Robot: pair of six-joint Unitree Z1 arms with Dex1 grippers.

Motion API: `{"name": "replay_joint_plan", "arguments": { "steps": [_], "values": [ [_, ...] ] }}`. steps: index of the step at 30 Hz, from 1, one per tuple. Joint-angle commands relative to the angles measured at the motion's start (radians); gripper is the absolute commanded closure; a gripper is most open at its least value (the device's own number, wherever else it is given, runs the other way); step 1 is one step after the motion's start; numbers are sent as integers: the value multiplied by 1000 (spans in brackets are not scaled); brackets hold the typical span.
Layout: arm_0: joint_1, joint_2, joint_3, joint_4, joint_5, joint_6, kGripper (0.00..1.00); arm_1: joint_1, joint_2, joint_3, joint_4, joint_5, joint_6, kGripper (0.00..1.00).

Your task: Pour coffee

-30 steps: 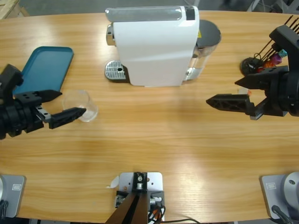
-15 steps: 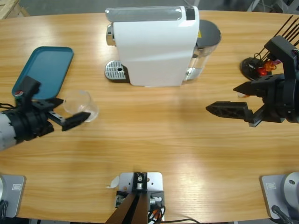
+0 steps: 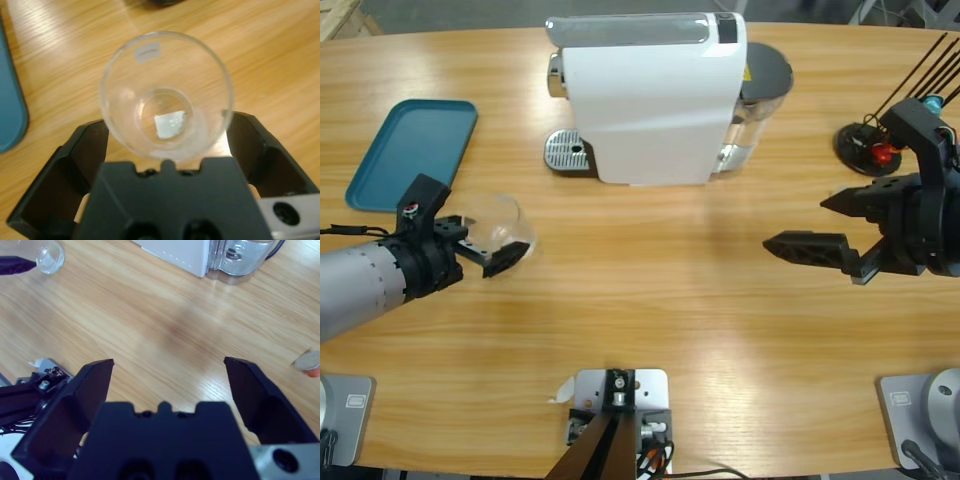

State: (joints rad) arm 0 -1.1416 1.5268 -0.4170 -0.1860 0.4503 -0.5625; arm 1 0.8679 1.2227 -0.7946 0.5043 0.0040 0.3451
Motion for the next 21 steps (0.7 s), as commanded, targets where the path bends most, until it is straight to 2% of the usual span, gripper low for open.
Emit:
{"name": "replay_joint_plan", "arguments": {
  "steps": [1, 4, 6, 7, 10, 15, 19, 21],
  "values": [
    [-9, 128, 24, -79, 98, -31, 172, -9, -28, 37, -7, 27, -12, 0],
    [-9, 156, 24, -121, 103, -27, 304, -9, -29, 37, -7, 30, -12, 0],
    [-9, 173, 27, -148, 103, -23, 357, -9, -29, 37, -7, 31, -12, 0],
    [-9, 177, 28, -153, 103, -22, 442, -9, -29, 37, -7, 31, -12, 0],
    [-9, 182, 31, -159, 102, -16, 567, -9, -26, 38, -7, 33, -12, 0],
    [-9, 154, 35, -168, 96, 4, 575, -9, -23, 37, -7, 33, -12, 0],
    [-7, 82, 24, -199, 41, 128, 570, -9, -31, 37, -7, 34, -12, 0],
    [34, 49, 14, -234, -3, 207, 570, -9, -37, 38, -7, 33, -12, 0]
  ]
}}
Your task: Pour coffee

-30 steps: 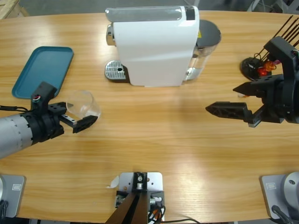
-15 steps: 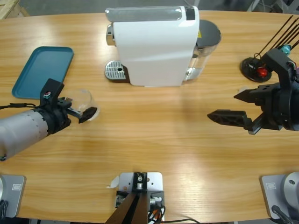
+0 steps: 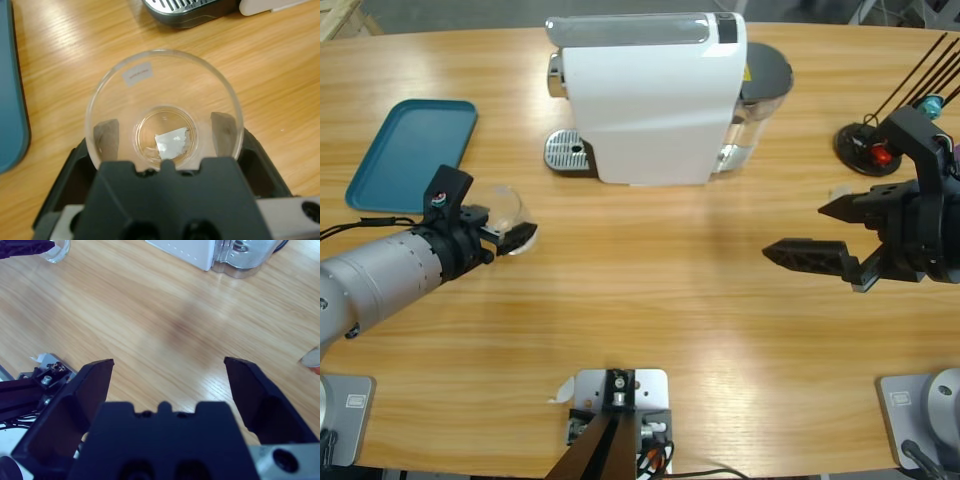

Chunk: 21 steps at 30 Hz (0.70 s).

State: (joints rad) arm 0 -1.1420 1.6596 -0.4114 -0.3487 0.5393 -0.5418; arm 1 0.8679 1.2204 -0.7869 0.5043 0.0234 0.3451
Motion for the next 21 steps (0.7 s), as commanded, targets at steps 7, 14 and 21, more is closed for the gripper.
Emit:
{"name": "replay_joint_plan", "arguments": {
  "steps": [7, 14, 21],
  "values": [
    [313, -107, -75, -82, -368, 362, 570, -9, -48, 39, -12, 20, -17, 0],
    [424, 47, -213, -89, -535, 443, 570, -9, -50, 43, -21, 36, -28, 0],
    [478, 163, -285, -97, -561, 496, 570, -9, -54, 44, -21, 48, -35, 4]
  ]
}}
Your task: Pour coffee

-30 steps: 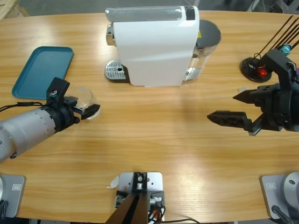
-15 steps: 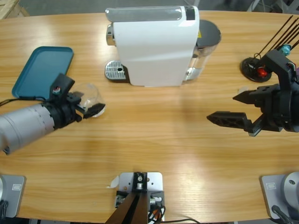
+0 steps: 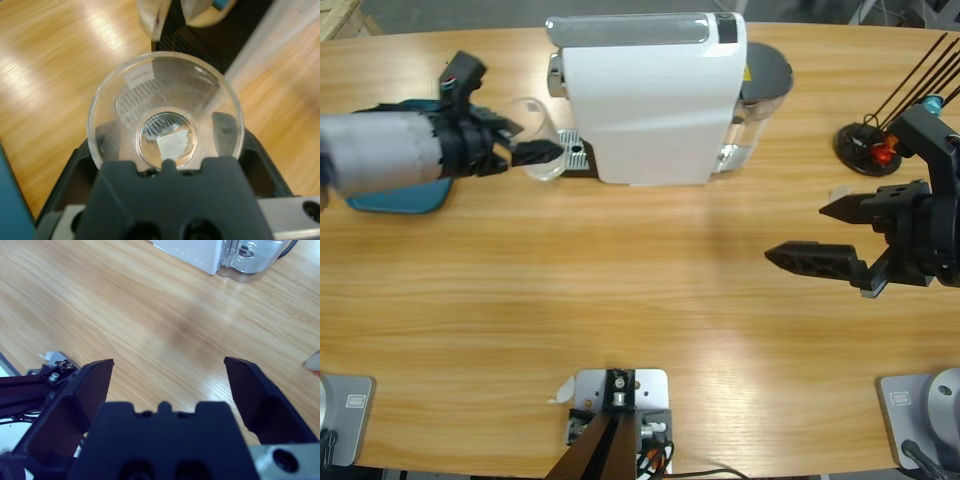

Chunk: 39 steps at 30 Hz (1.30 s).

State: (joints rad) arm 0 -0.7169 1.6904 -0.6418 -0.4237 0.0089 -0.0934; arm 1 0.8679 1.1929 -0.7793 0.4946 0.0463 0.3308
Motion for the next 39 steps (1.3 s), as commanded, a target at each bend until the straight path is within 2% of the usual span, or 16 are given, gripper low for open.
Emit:
{"name": "replay_joint_plan", "arguments": {
  "steps": [1, 13, 23, 24, 26, 27, 28, 29, 39],
  "values": [
    [59, 141, -55, -25, -32, 54, 570, -9, -26, 37, -11, 27, -21, 4],
    [71, 232, -127, -52, -89, 108, 570, -9, -20, 37, -13, 29, -22, 4],
    [73, 247, -130, -52, -95, 129, 570, -9, -30, 40, -13, 30, -22, 4],
    [73, 247, -129, -51, -96, 129, 532, -9, -30, 40, -13, 30, -22, 4],
    [73, 250, -128, -50, -98, 134, 239, -9, -30, 40, -13, 32, -23, 4],
    [73, 251, -126, -50, -98, 137, 130, -9, -30, 40, -13, 32, -24, 4],
    [73, 252, -125, -50, -98, 141, 51, -9, -31, 40, -13, 32, -24, 4],
    [73, 253, -123, -51, -98, 143, 13, -9, -32, 40, -12, 32, -24, 4],
    [73, 237, -106, -44, -107, 167, 4, -9, -26, 40, -13, 38, -26, 4]
  ]
}}
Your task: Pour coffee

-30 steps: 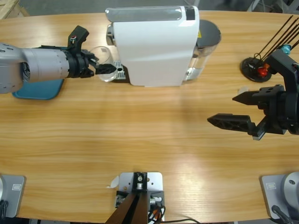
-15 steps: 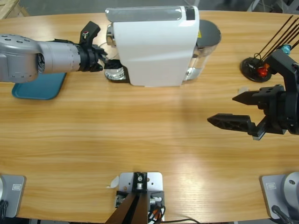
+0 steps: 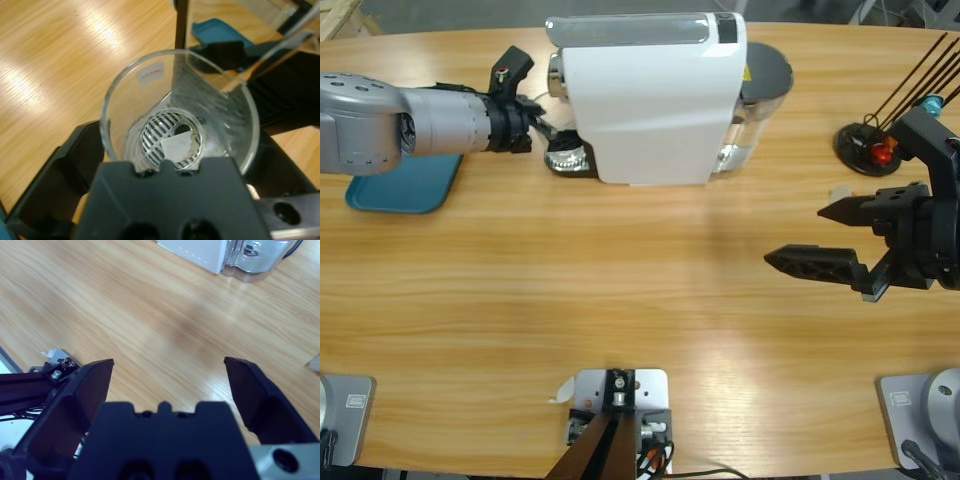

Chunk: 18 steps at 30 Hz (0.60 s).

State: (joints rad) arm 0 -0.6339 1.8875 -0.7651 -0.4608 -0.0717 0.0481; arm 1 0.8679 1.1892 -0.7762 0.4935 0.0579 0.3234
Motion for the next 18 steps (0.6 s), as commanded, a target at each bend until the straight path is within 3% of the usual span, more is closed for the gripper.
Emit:
{"name": "replay_joint_plan", "arguments": {
  "steps": [1, 9, 18],
  "values": [
    [-10, 32, 23, -7, -31, 26, 4, -9, -22, 37, -12, 26, -18, 4],
    [-19, -62, 78, 34, -119, 38, 4, -9, -13, 37, -16, 34, -22, 4],
    [-7, -160, 91, 133, -70, 34, 4, -9, -12, 38, -20, 37, -24, 4]
  ]
}}
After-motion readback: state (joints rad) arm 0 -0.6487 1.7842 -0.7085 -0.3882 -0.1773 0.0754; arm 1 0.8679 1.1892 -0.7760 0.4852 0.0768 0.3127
